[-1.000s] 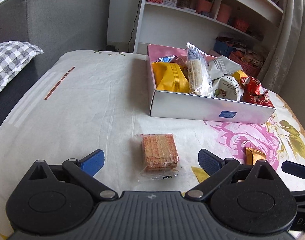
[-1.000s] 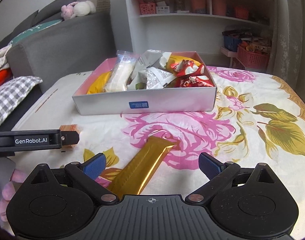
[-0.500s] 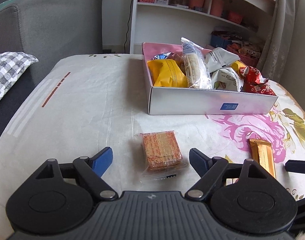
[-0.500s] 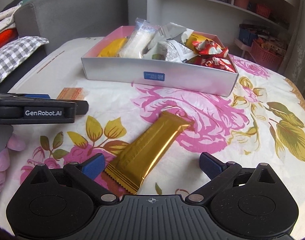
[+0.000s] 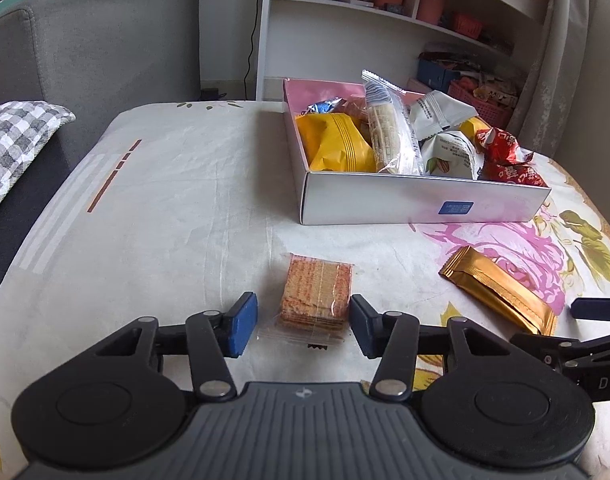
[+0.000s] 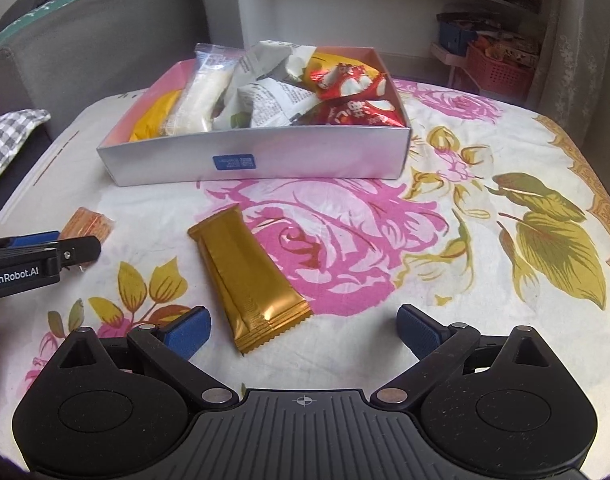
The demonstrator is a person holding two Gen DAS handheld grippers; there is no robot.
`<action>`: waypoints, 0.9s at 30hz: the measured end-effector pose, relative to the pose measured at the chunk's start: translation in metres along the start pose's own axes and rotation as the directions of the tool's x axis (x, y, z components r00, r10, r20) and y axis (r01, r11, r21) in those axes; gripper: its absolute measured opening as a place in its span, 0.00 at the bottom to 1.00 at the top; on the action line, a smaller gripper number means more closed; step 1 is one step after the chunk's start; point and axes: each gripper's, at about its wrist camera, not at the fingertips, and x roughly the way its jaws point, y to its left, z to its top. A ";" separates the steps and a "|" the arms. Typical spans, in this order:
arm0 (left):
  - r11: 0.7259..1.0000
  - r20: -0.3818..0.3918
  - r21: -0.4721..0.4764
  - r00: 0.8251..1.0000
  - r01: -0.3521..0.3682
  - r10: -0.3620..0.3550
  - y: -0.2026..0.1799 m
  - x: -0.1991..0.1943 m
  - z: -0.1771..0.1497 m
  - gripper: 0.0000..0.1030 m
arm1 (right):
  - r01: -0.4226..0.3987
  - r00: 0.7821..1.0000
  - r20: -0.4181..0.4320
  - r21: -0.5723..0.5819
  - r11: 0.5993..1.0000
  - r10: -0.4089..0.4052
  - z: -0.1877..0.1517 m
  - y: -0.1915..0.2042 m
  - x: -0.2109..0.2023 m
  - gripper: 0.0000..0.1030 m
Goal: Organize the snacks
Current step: 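Move both open tools to the wafer packet and gold bar on the bed, then grasp the gold bar with the right tool while the left tool grasps the wafer packet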
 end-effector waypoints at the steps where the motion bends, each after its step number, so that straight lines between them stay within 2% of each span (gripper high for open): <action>1: 1.000 -0.002 0.002 1.000 0.004 -0.004 0.000 0.000 0.000 0.44 | -0.008 1.000 0.006 -0.019 1.000 0.008 0.001 0.003 0.002 0.97; 5: 1.000 -0.007 0.018 1.000 0.012 -0.012 -0.001 0.000 0.000 0.43 | -0.049 0.998 0.032 -0.095 0.994 0.053 0.005 0.012 0.007 0.95; 11: 0.999 -0.020 0.014 0.999 0.036 -0.036 0.001 0.000 0.003 0.41 | -0.058 0.996 0.058 -0.173 0.983 0.069 0.009 0.014 0.014 0.89; 14: 0.998 -0.038 0.006 0.998 0.055 -0.055 0.001 0.002 0.007 0.35 | -0.063 0.995 0.065 -0.181 0.982 0.075 0.012 0.014 0.014 0.81; 20: 0.998 -0.065 -0.004 0.995 0.069 -0.069 0.001 0.003 0.011 0.33 | -0.073 0.992 0.084 -0.220 0.973 0.093 0.017 0.020 0.013 0.52; 22: 0.997 -0.070 -0.007 0.995 0.073 -0.073 0.002 0.002 0.012 0.33 | -0.073 0.991 0.090 -0.235 0.969 0.097 0.017 0.024 0.013 0.38; 25: 0.997 -0.080 -0.010 0.993 0.083 -0.083 0.003 0.002 0.013 0.32 | -0.074 0.991 0.092 -0.225 0.971 0.097 0.017 0.026 0.012 0.31; 27: 0.995 -0.086 -0.020 0.992 0.093 -0.094 0.004 0.001 0.014 0.32 | -0.084 0.991 0.087 -0.202 0.976 0.104 0.019 0.024 0.012 0.31</action>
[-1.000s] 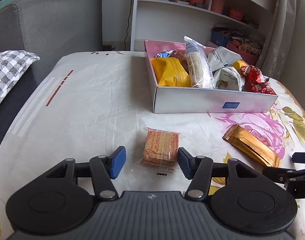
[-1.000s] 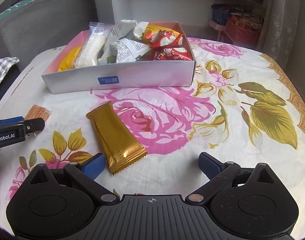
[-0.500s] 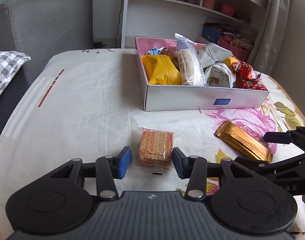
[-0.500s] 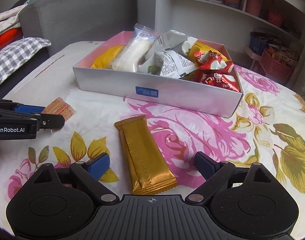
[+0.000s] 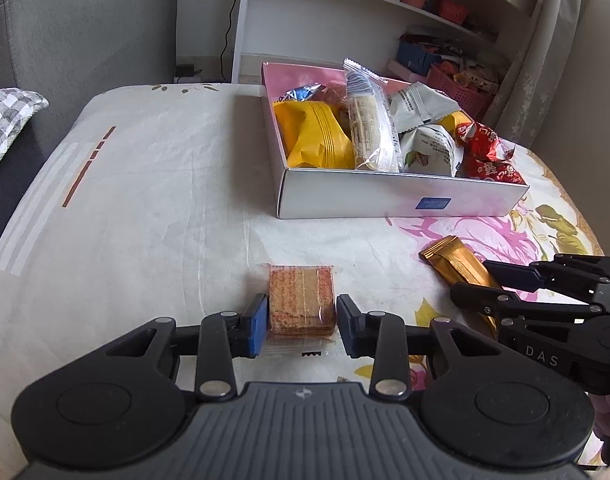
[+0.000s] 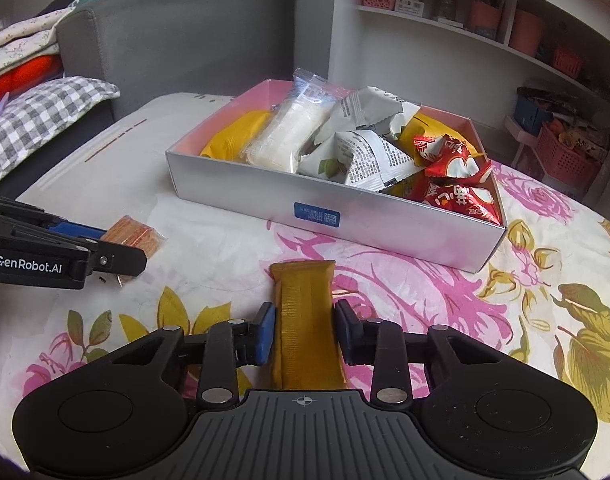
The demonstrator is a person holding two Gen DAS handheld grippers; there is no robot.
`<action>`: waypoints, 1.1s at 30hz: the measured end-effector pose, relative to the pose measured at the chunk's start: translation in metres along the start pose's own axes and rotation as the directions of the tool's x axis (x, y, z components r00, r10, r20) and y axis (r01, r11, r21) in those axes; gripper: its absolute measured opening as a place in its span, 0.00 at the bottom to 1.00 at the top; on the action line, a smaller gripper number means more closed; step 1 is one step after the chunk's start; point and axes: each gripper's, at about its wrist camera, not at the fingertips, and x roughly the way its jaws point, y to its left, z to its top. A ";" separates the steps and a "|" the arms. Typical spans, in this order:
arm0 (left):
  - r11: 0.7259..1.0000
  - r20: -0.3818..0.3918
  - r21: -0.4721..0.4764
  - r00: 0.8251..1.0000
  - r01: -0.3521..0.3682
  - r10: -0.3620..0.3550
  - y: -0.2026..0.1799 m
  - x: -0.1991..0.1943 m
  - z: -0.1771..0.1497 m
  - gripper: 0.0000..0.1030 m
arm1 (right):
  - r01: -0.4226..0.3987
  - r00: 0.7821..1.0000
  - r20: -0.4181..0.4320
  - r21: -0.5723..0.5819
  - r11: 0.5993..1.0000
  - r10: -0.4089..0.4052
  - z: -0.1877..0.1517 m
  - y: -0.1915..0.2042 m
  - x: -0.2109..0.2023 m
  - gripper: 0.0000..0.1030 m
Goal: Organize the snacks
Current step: 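Grasp the gold bar with the right tool while the left tool grasps the wafer packet, then carry the wafer packet and gold bar into the pink box with both tools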
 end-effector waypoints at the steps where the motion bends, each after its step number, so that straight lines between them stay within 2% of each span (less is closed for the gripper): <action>1: 1.000 -0.003 -0.006 1.000 0.005 -0.005 0.001 -0.001 0.001 0.32 | -0.004 1.000 -0.002 0.008 1.000 0.004 0.000 -0.001 0.000 0.30; 15: 0.998 0.014 -0.027 0.998 0.063 -0.063 -0.002 -0.016 0.013 0.31 | -0.075 0.996 -0.039 0.208 0.975 0.085 0.012 -0.018 -0.017 0.30; 25: 0.994 0.075 -0.052 0.992 0.101 -0.097 -0.003 -0.031 0.032 0.31 | -0.101 0.995 0.021 0.311 0.945 0.100 0.029 -0.034 -0.042 0.30; 33: 0.985 0.135 -0.116 0.984 0.128 -0.112 -0.005 -0.027 0.054 0.31 | -0.104 0.992 0.101 0.384 0.917 0.070 0.055 -0.055 -0.053 0.30</action>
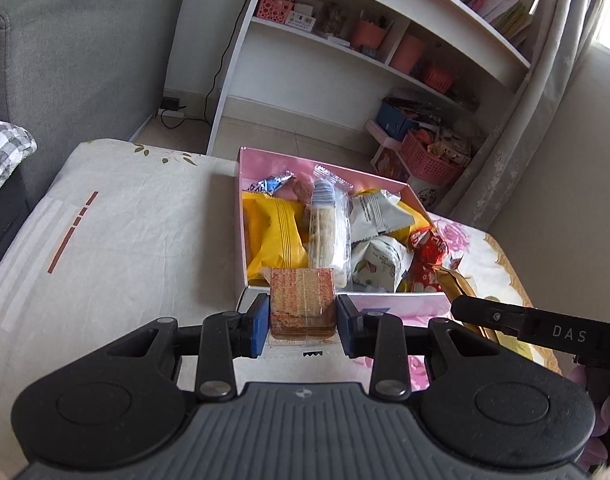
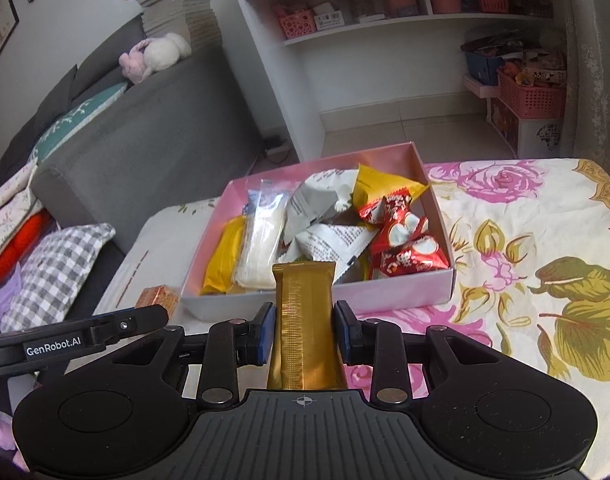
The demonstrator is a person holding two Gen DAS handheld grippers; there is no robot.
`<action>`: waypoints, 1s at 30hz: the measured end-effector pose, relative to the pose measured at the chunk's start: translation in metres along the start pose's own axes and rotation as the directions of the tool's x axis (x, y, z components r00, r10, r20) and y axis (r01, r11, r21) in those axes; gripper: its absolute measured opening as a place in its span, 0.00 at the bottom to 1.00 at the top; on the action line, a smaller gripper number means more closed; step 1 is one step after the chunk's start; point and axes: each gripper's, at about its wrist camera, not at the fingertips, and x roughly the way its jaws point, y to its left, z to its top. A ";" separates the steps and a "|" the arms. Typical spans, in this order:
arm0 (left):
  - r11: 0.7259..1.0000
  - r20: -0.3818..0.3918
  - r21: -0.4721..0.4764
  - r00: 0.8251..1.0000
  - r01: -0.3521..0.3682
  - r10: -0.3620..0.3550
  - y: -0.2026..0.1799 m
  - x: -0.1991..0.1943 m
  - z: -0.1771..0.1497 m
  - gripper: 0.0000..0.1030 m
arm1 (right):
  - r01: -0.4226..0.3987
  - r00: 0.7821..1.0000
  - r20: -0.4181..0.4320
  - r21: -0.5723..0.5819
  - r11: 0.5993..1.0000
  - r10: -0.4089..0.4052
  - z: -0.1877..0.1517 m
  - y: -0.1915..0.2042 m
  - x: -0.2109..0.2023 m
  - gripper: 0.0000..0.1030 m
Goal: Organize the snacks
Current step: 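Carry the wafer packet and gold bar into the pink box with both tools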
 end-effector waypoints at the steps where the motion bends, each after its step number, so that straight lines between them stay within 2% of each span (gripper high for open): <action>1: 1.000 0.004 -0.017 1.000 0.002 -0.002 0.000 0.002 0.002 0.31 | -0.002 1.000 0.012 0.018 1.000 0.002 0.005 -0.001 0.000 0.30; 11: 0.998 0.071 -0.058 0.997 -0.037 0.041 -0.004 0.034 0.015 0.31 | 0.001 0.994 0.106 0.133 0.991 -0.015 0.026 -0.019 0.018 0.30; 20: 0.994 0.041 -0.042 0.994 -0.102 0.104 0.001 0.055 0.012 0.31 | 0.016 0.989 0.143 0.082 0.997 -0.028 0.033 -0.025 0.050 0.30; 30: 0.992 0.056 0.003 0.990 -0.128 0.128 -0.002 0.061 0.009 0.31 | 0.044 0.981 0.188 0.055 0.997 -0.054 0.031 -0.033 0.069 0.30</action>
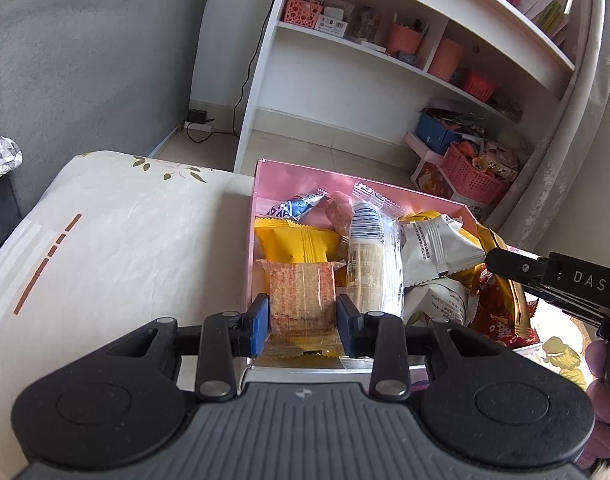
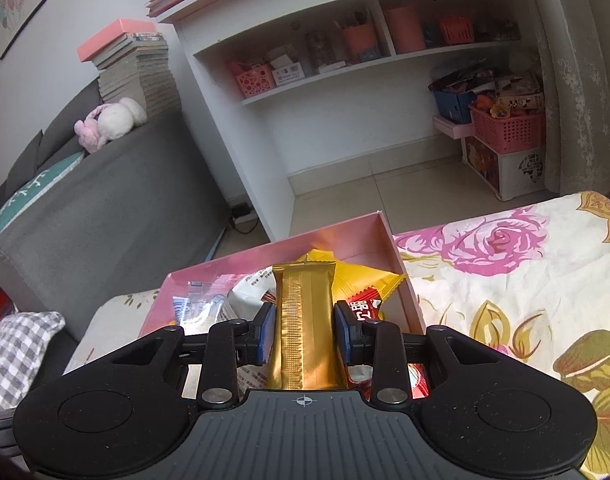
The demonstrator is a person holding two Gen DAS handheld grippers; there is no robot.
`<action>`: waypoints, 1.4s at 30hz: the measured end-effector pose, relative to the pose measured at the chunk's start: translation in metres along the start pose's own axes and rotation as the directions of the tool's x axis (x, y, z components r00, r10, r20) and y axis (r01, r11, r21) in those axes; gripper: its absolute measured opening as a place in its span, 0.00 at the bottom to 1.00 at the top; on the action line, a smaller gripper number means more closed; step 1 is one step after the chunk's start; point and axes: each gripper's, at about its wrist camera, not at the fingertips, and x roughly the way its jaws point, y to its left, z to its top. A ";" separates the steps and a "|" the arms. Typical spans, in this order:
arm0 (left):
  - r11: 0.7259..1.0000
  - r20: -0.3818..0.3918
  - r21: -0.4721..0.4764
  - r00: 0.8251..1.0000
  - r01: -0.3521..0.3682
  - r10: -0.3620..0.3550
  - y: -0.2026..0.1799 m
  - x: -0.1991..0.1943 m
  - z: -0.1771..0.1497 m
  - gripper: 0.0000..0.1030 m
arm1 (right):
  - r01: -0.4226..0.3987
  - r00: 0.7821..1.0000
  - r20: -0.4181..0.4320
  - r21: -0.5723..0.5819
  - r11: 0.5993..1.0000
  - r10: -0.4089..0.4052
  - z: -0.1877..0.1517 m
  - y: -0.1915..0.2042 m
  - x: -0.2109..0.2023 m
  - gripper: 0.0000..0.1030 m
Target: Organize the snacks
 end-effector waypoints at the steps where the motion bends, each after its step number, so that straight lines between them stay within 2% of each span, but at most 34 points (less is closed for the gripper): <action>1: 1.000 0.003 0.004 1.000 -0.003 0.003 -0.001 0.000 -0.001 0.31 | 0.000 1.000 0.004 -0.003 1.000 0.000 -0.001 0.001 0.001 0.30; 9: 0.999 0.029 0.031 0.999 -0.022 0.021 -0.005 -0.001 -0.002 0.35 | -0.018 1.000 0.024 -0.007 1.000 0.018 -0.002 0.003 0.004 0.33; 11: 0.999 0.030 0.040 0.999 -0.022 0.021 -0.007 -0.001 -0.002 0.40 | -0.019 1.000 0.020 -0.006 1.000 0.019 -0.002 0.001 0.004 0.35; 15: 0.998 0.042 0.064 0.999 -0.021 0.018 -0.011 -0.004 -0.002 0.51 | -0.021 1.000 0.009 0.004 1.000 0.021 -0.003 -0.001 0.004 0.47; 17: 0.998 0.043 0.068 0.999 -0.018 0.015 -0.014 -0.006 -0.002 0.56 | -0.023 1.000 0.011 0.005 1.000 0.023 -0.001 -0.001 0.001 0.49; 20: 0.997 0.034 0.079 0.999 -0.012 0.009 -0.018 -0.010 -0.002 0.69 | -0.035 0.999 0.017 -0.003 0.999 0.035 0.002 0.000 -0.009 0.61; 22: 0.995 0.027 0.096 0.999 -0.029 0.027 -0.021 -0.015 -0.004 0.83 | -0.031 0.999 0.010 -0.024 0.999 0.032 0.003 0.001 -0.017 0.70; 25: 0.993 0.003 0.098 0.998 -0.065 0.065 -0.023 -0.025 -0.010 0.94 | -0.011 1.000 -0.020 -0.047 0.999 0.010 0.002 0.000 -0.031 0.76; 31: 0.988 -0.058 0.085 0.990 -0.126 0.132 -0.029 -0.047 -0.021 1.00 | 0.017 0.998 -0.058 -0.017 1.000 -0.018 -0.001 -0.005 -0.069 0.89; 34: 0.983 -0.096 0.095 0.981 -0.159 0.168 -0.034 -0.056 -0.023 1.00 | 0.049 0.995 -0.091 -0.002 0.999 -0.049 0.000 -0.005 -0.088 0.92; 39: 0.973 -0.107 0.124 0.973 -0.194 0.207 -0.047 -0.081 -0.030 1.00 | 0.091 0.990 -0.110 -0.028 0.996 -0.093 -0.006 0.004 -0.119 0.96; 42: 0.964 -0.147 0.141 0.958 -0.225 0.246 -0.053 -0.089 -0.036 1.00 | 0.108 0.984 -0.134 -0.059 0.992 -0.115 -0.014 0.012 -0.131 0.96</action>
